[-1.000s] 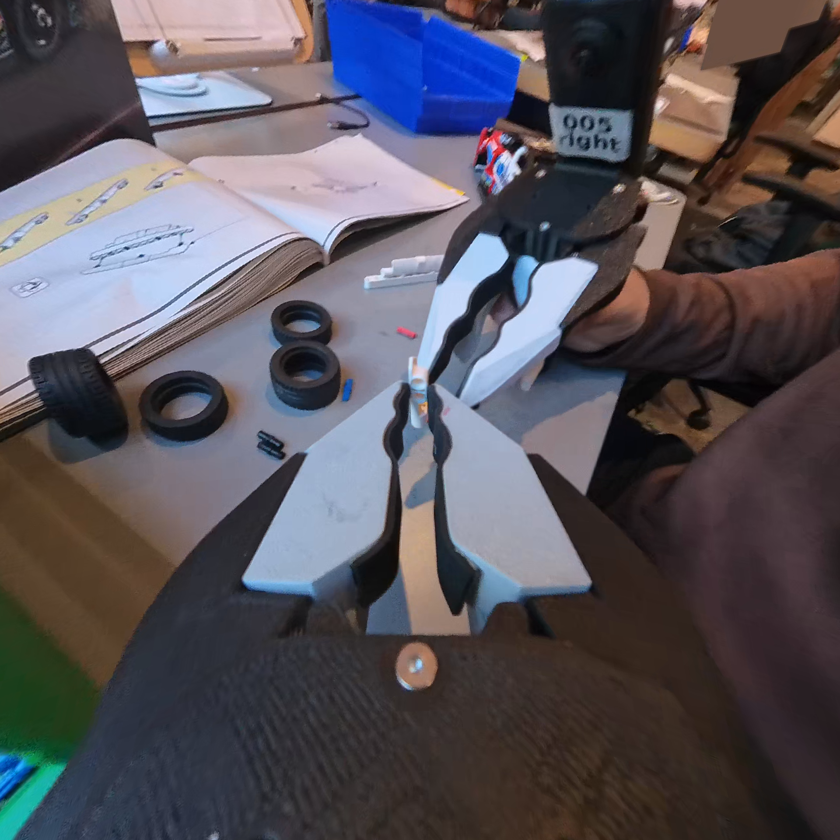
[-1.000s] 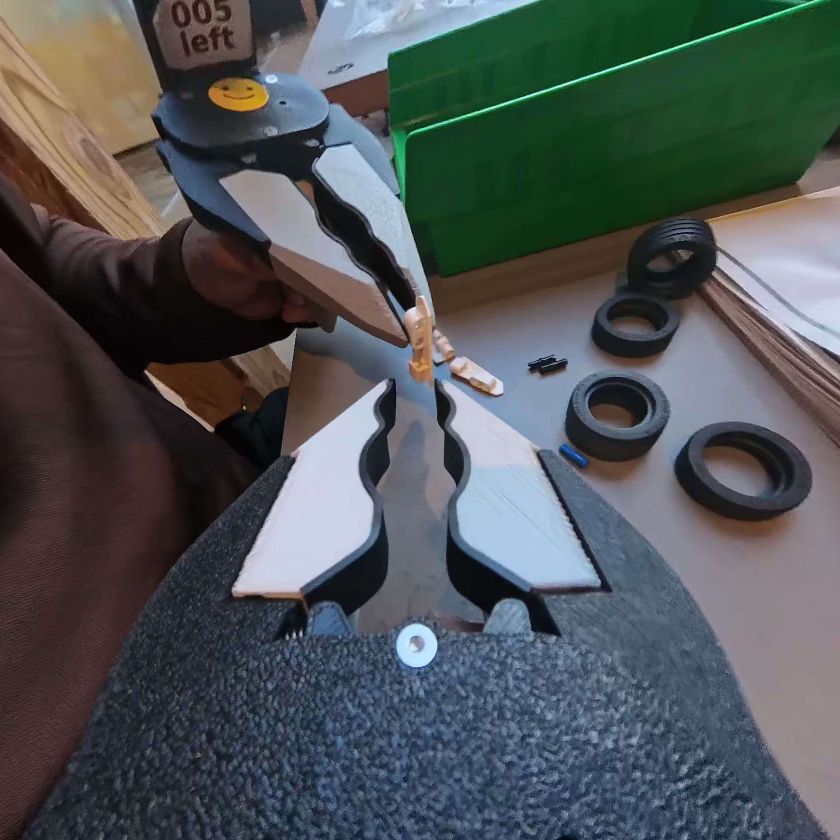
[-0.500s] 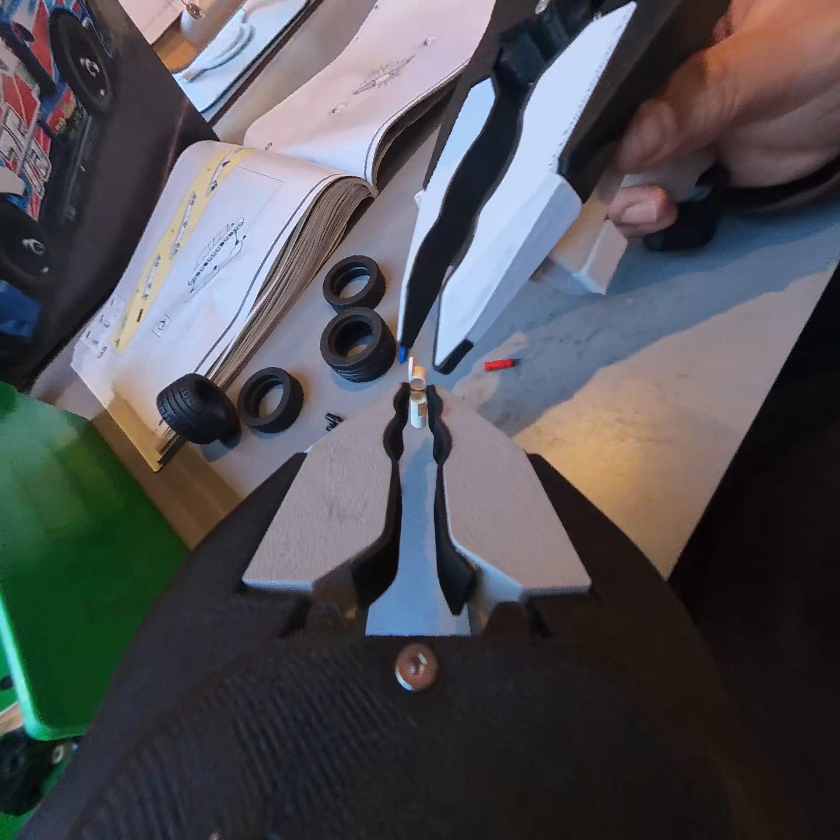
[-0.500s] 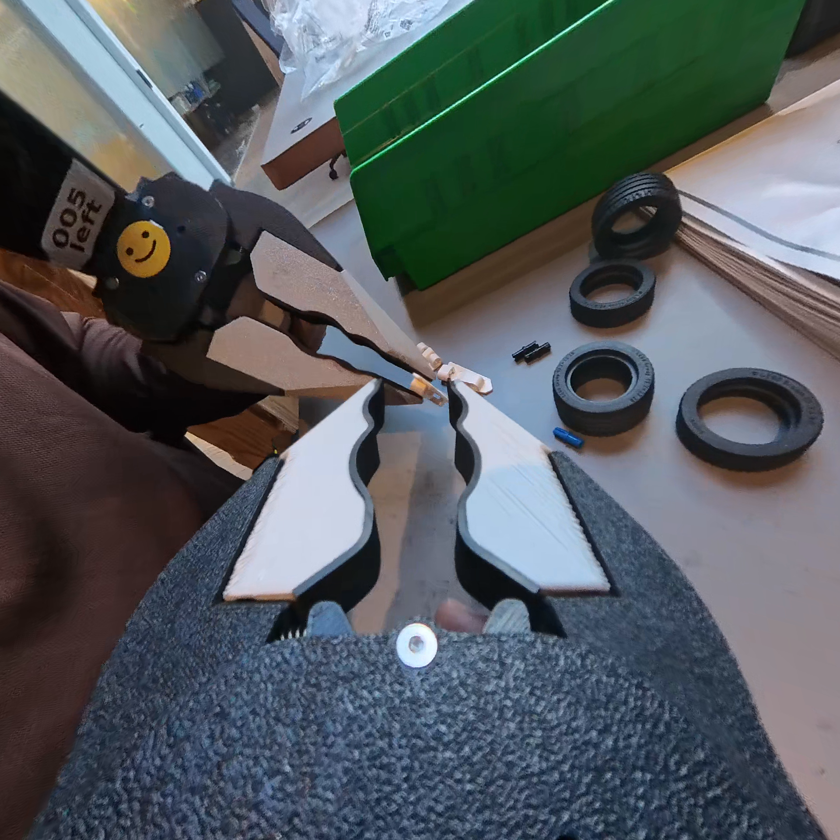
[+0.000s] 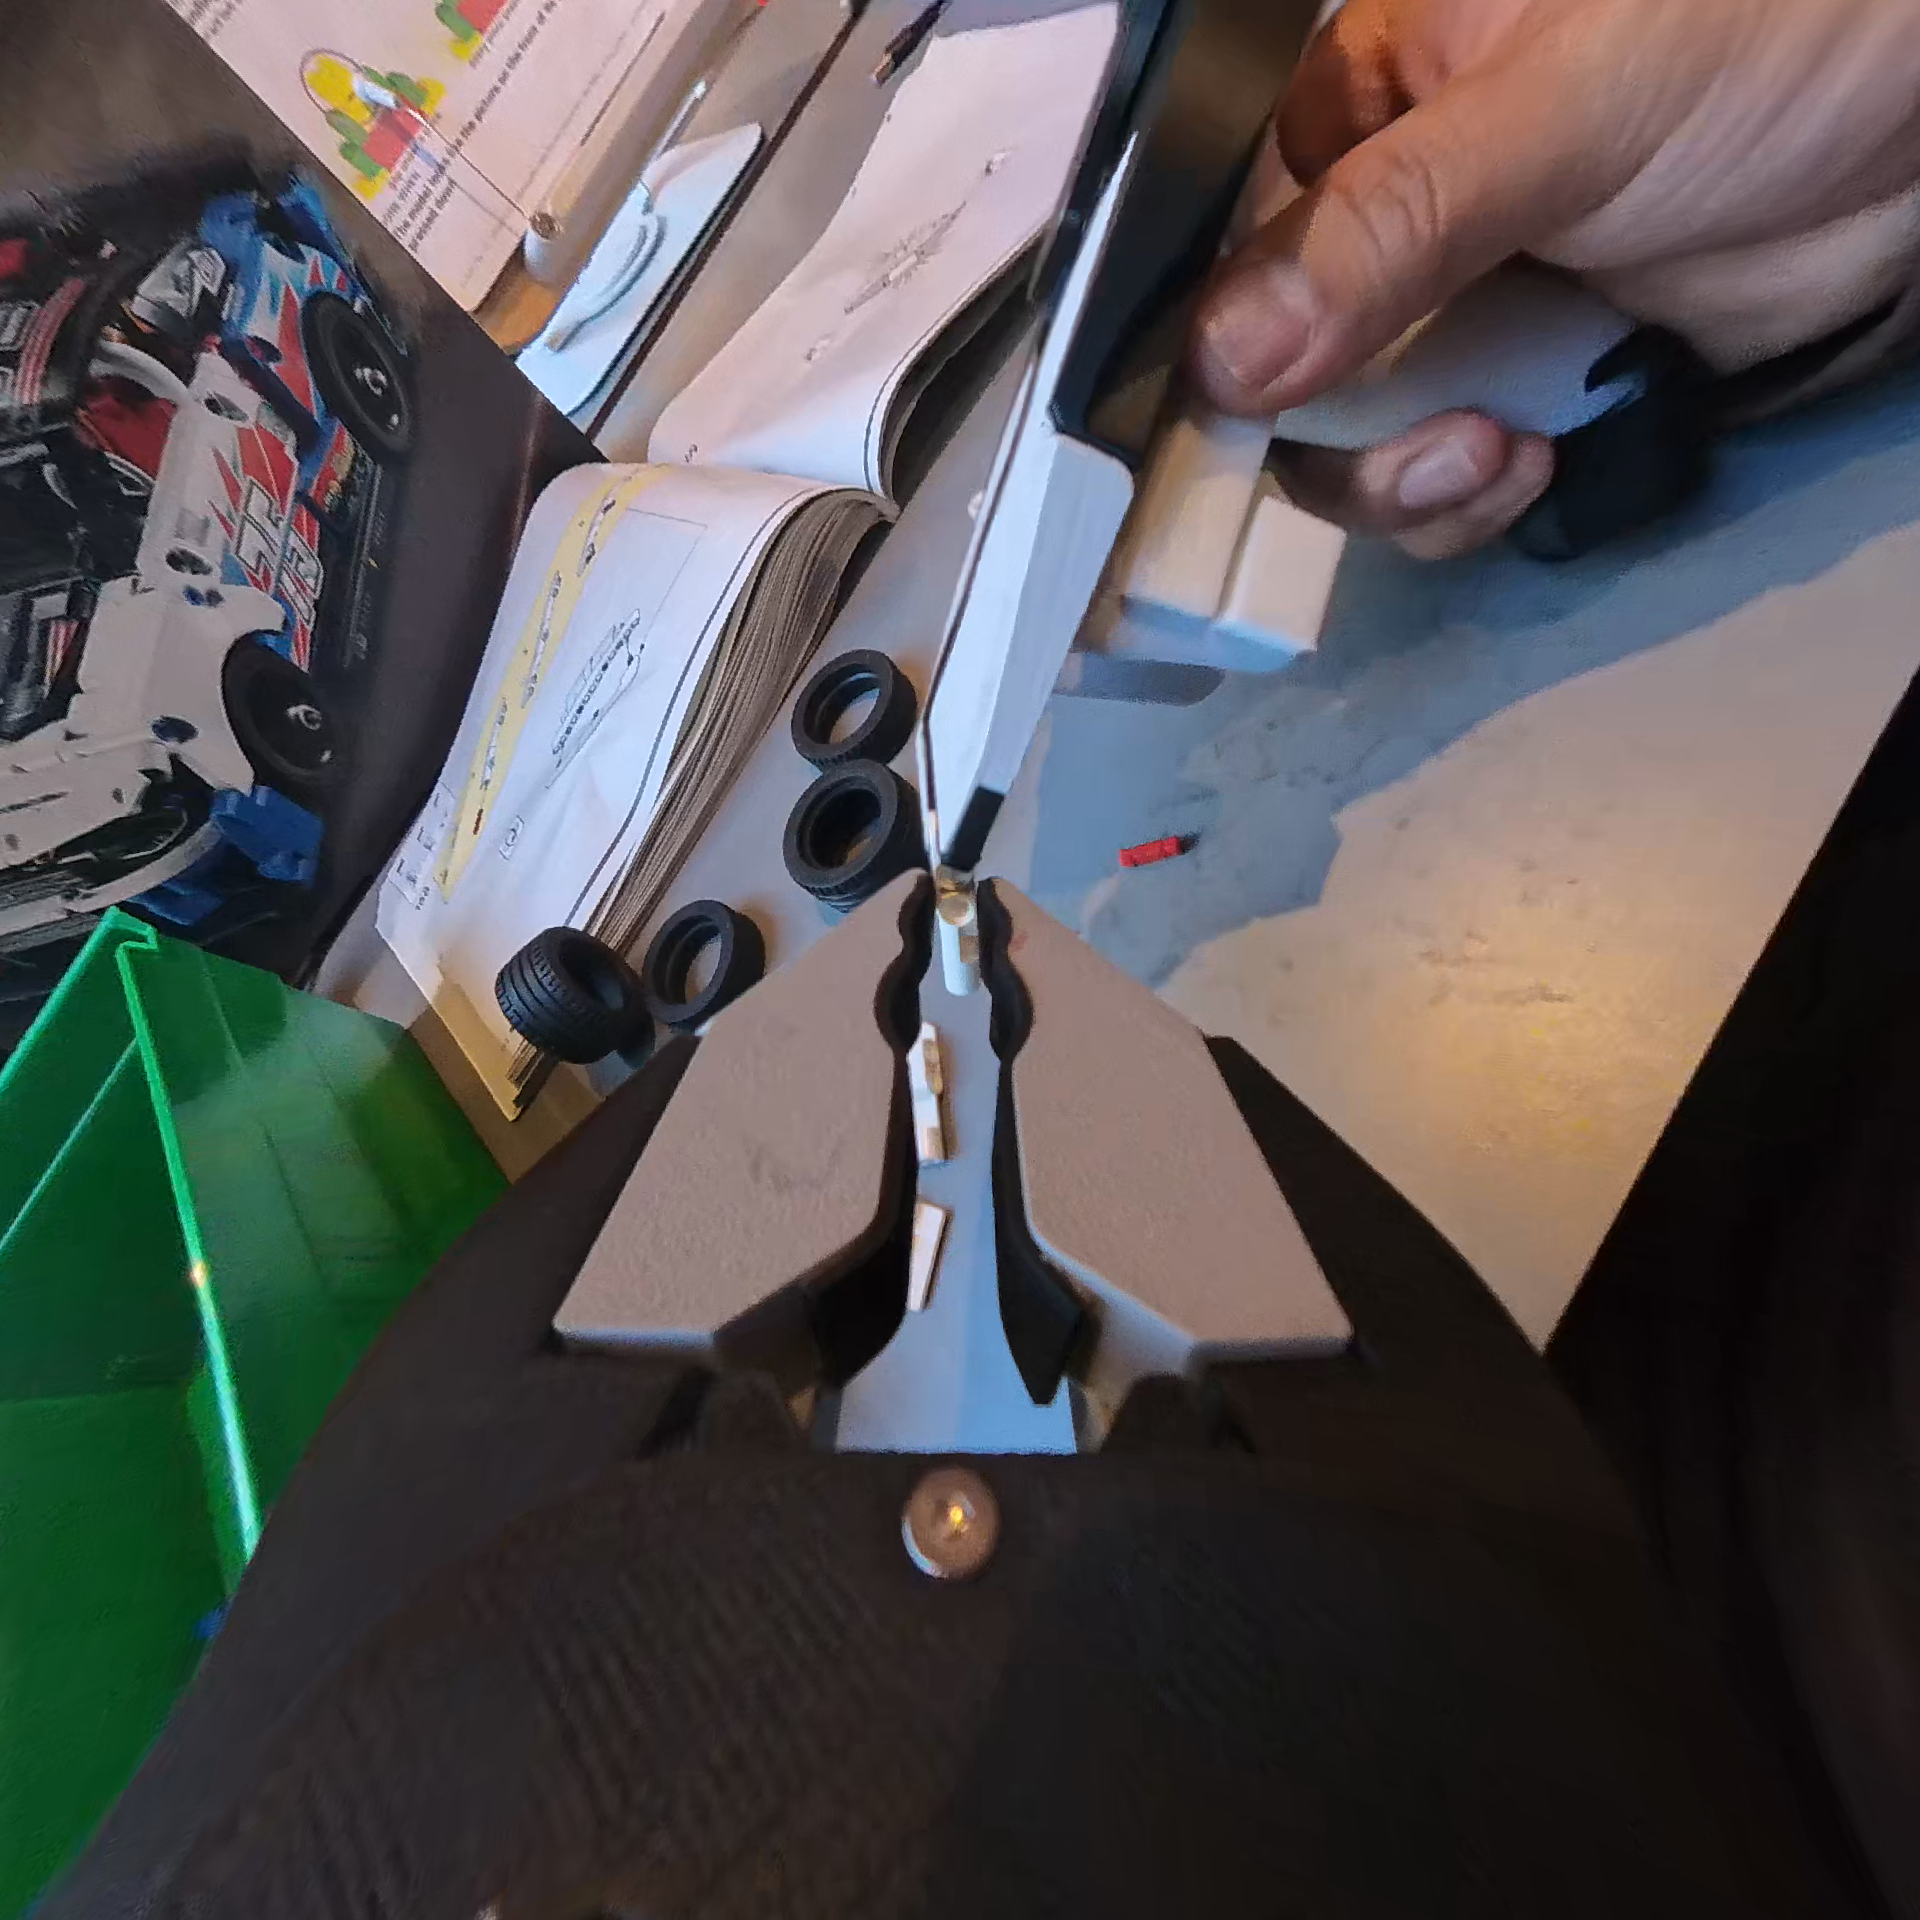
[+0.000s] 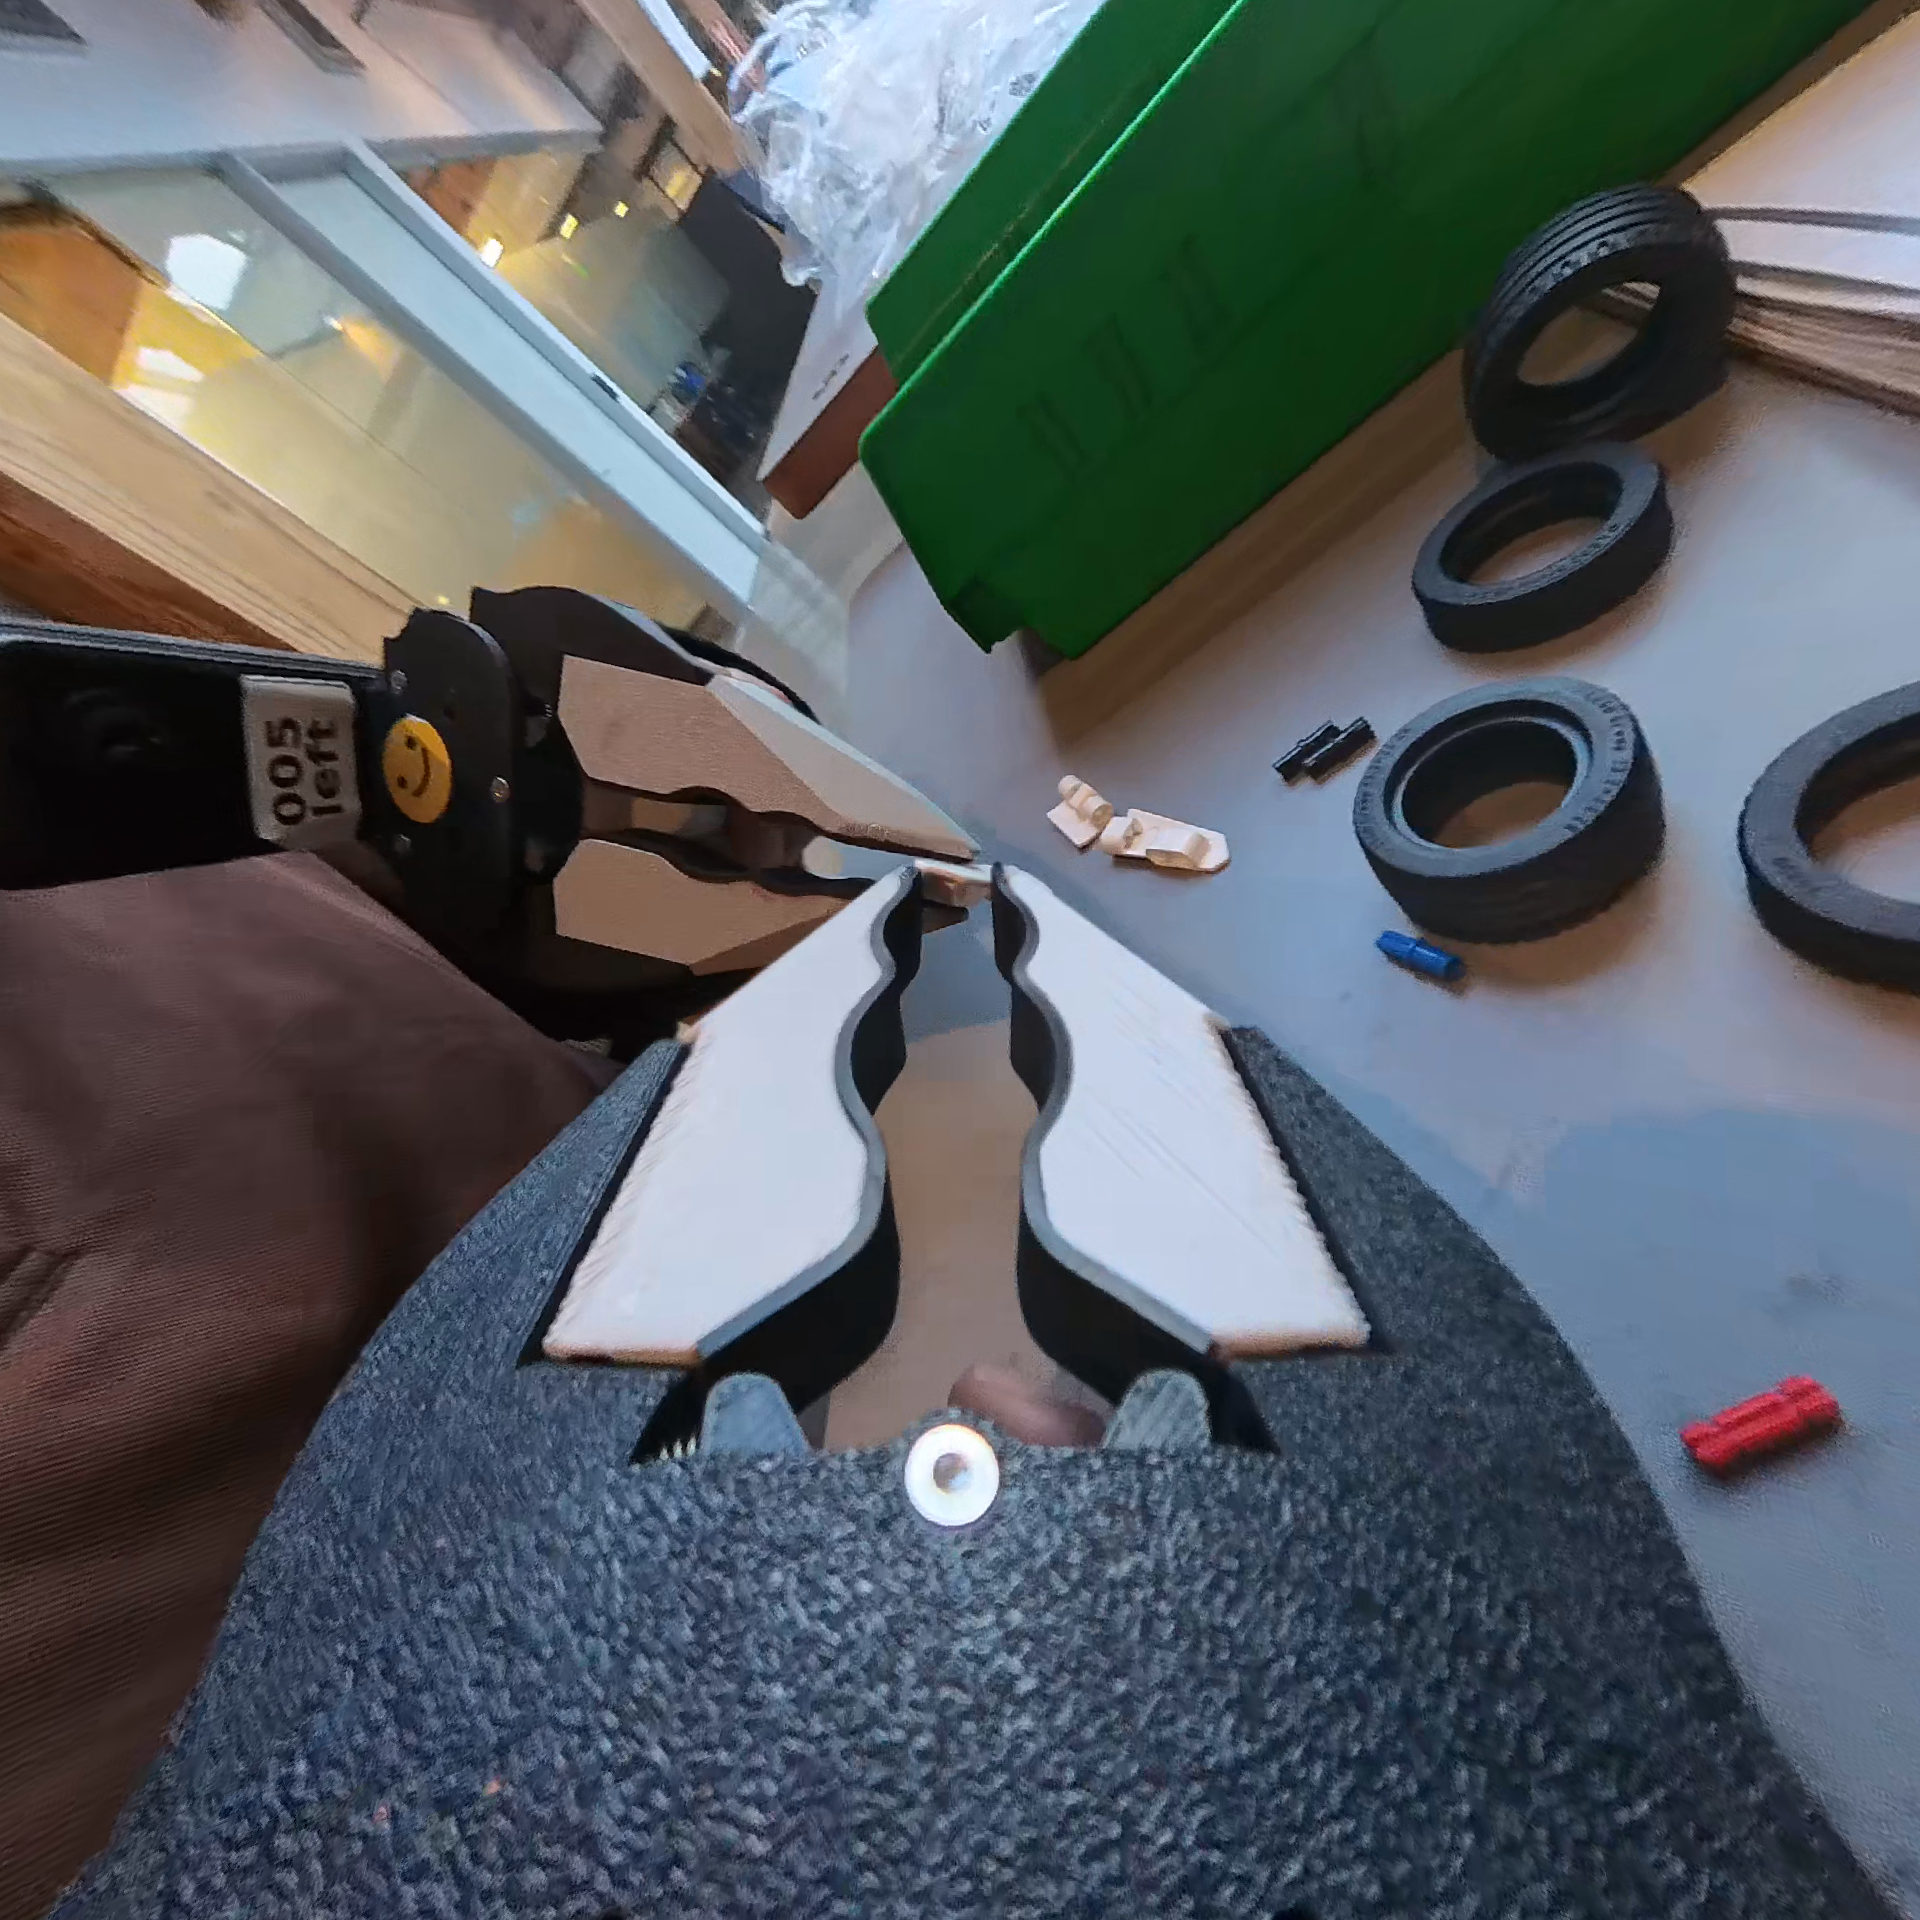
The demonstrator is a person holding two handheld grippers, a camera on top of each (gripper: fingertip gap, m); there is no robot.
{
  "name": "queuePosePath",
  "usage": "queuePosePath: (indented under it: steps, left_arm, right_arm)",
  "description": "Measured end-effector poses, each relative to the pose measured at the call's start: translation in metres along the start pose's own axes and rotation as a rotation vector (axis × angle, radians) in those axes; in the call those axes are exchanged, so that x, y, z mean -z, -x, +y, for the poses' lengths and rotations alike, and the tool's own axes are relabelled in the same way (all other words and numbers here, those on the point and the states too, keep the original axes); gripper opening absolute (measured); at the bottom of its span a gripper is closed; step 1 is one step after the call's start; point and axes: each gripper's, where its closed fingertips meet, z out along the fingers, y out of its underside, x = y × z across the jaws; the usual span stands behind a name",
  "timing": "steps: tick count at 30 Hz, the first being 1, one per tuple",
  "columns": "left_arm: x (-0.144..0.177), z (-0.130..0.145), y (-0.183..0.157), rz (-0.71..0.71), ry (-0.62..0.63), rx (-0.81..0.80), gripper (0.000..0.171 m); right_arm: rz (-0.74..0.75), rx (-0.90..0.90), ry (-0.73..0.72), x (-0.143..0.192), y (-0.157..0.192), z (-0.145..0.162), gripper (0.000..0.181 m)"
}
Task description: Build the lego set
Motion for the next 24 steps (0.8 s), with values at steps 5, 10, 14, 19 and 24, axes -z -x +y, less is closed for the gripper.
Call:
queuePosePath:
  steps: [5,10,14,19,24]
  left_arm:
    - [0.005,-0.008,0.000,0.034,-0.082,0.071,0.005]
    - [0.011,-0.004,0.006,0.063,-0.116,0.133,0.017]
    - [0.015,0.003,0.008,0.103,-0.133,0.151,0.030]
    - [0.015,-0.003,0.001,0.135,-0.184,0.129,0.030]
    - [0.021,-0.016,-0.002,0.154,-0.264,0.149,0.012]
  right_arm:
    - [-0.084,-0.035,-0.031,0.005,0.007,-0.003,0.012]
    - [-0.115,-0.033,-0.050,0.009,0.011,-0.007,0.012]
    - [-0.176,-0.060,-0.075,0.014,0.018,-0.012,0.012]
    - [-0.265,-0.098,-0.082,0.014,0.028,-0.014,0.012]
    - [-0.288,-0.116,-0.063,0.011,0.030,-0.009,0.012]
